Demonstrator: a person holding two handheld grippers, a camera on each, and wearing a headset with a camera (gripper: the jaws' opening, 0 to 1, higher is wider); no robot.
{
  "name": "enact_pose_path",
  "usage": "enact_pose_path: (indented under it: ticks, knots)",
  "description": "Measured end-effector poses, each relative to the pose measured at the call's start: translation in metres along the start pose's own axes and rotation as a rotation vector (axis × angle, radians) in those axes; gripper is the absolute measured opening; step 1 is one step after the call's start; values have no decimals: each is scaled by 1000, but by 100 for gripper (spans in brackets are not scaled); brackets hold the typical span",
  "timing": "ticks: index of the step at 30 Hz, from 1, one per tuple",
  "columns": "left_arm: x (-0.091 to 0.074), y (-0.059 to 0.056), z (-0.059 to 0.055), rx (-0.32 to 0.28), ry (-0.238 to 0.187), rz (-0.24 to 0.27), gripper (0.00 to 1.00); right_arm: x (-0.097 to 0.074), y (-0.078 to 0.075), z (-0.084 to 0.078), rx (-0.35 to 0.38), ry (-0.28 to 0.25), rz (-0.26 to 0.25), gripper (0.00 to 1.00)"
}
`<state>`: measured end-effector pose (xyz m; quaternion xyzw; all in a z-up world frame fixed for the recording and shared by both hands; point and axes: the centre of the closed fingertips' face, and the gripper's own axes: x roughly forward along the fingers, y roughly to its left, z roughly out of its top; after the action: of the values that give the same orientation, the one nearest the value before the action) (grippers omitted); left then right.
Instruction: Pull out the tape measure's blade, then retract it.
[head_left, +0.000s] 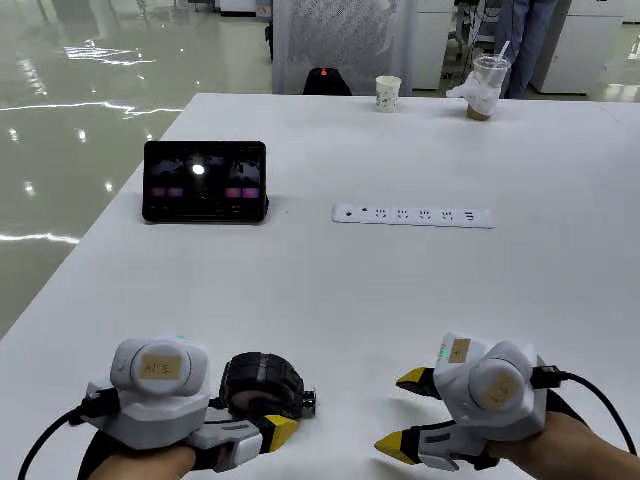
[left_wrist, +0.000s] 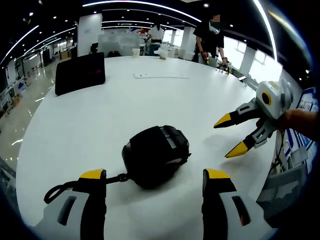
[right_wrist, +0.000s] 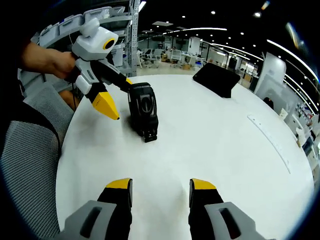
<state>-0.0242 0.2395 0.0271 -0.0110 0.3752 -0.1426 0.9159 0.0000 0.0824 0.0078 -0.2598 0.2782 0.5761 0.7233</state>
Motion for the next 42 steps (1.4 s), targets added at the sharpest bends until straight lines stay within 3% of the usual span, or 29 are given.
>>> enact_pose_path:
  ticks: [11, 32, 42]
  knots:
    - [-13, 2, -3, 52, -45, -37, 78, -23, -1, -15, 62, -30, -49, 49]
    - [-33, 3, -19, 166, -72, -71, 81, -55, 14, -47, 167, -46, -119, 61]
    - [-39, 0, -22, 157, -93, -98, 85, -70, 20, -50, 222, -94, -151, 71]
